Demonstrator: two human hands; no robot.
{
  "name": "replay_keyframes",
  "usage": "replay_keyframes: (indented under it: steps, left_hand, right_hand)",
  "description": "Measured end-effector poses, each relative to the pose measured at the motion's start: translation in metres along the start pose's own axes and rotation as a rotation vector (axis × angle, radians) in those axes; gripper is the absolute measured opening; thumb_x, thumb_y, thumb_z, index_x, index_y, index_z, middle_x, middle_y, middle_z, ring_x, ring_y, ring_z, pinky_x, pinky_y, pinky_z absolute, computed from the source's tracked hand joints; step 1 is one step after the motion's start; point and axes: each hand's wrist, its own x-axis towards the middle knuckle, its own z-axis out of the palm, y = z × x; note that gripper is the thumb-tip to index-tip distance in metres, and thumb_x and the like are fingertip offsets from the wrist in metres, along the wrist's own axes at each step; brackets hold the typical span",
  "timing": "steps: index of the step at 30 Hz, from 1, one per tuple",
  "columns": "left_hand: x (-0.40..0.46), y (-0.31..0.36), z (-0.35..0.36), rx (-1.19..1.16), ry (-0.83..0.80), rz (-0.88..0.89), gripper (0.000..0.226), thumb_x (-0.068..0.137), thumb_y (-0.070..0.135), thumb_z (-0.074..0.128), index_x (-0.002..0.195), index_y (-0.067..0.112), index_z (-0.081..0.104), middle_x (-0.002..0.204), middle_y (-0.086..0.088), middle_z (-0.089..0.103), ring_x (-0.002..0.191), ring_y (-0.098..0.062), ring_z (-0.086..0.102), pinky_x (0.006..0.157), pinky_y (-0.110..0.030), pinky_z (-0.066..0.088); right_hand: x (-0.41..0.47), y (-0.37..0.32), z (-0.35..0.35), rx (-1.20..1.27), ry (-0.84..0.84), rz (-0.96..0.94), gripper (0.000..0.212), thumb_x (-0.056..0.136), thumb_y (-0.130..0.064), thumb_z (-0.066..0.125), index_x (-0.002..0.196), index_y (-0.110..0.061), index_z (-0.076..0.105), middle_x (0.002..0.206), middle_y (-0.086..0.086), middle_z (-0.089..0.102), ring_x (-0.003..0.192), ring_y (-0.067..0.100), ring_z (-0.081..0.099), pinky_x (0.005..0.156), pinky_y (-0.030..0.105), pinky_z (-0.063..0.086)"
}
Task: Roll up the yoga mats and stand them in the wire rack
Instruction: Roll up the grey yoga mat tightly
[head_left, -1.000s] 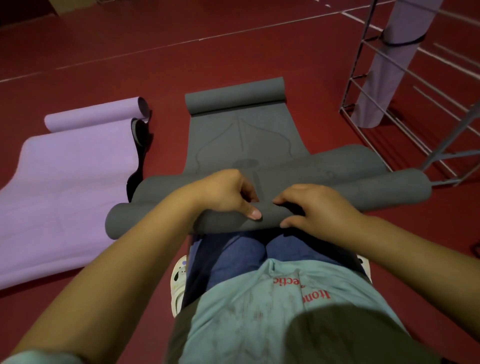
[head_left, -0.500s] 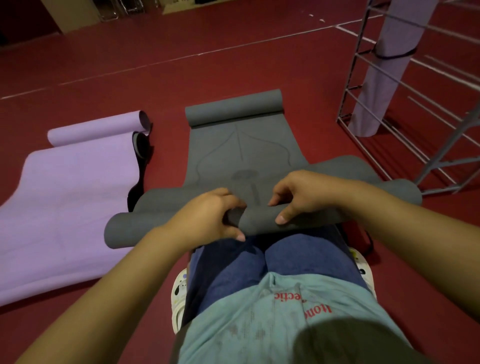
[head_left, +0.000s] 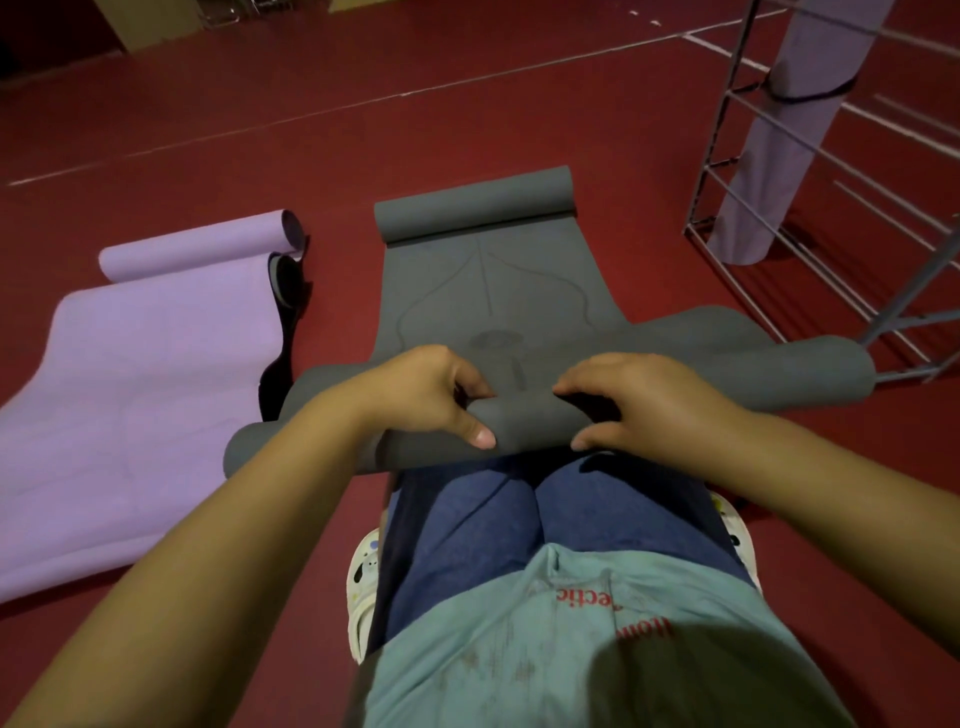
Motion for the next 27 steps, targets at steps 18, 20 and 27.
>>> replay_keyframes:
  steps: [18, 20, 27]
  left_hand:
    - [-0.020, -0.015, 0.012, 0.286, 0.218, 0.102, 0.073, 0.068, 0.035, 0.083, 0.132, 0.016, 0.054, 0.120, -0.008, 0.055, 0.111, -0.025, 0.054, 0.093, -0.033, 0.044]
    - [-0.020, -0.012, 0.020, 0.364, 0.220, 0.074, 0.077, 0.068, 0.039, 0.082, 0.134, 0.016, 0.050, 0.122, -0.008, 0.053, 0.112, -0.027, 0.053, 0.092, -0.037, 0.045]
    - [-0.010, -0.010, 0.003, 0.289, 0.232, 0.068, 0.056, 0.069, 0.039, 0.080, 0.119, 0.020, 0.064, 0.104, -0.001, 0.065, 0.091, -0.018, 0.058, 0.074, -0.028, 0.043]
  right_hand:
    - [0.047, 0.017, -0.018, 0.057, -0.257, 0.061, 0.056, 0.069, -0.037, 0.082, 0.121, -0.025, 0.064, 0.115, -0.008, 0.066, 0.099, 0.008, 0.060, 0.084, 0.022, 0.045]
    - [0.054, 0.017, -0.022, 0.069, -0.319, 0.066, 0.054, 0.069, -0.037, 0.082, 0.119, -0.025, 0.065, 0.112, -0.008, 0.067, 0.094, 0.007, 0.059, 0.082, 0.022, 0.043]
    - [0.063, 0.018, -0.037, 0.090, -0.371, 0.082, 0.051, 0.072, -0.035, 0.080, 0.120, -0.026, 0.065, 0.113, -0.008, 0.069, 0.097, 0.008, 0.063, 0.084, 0.022, 0.045]
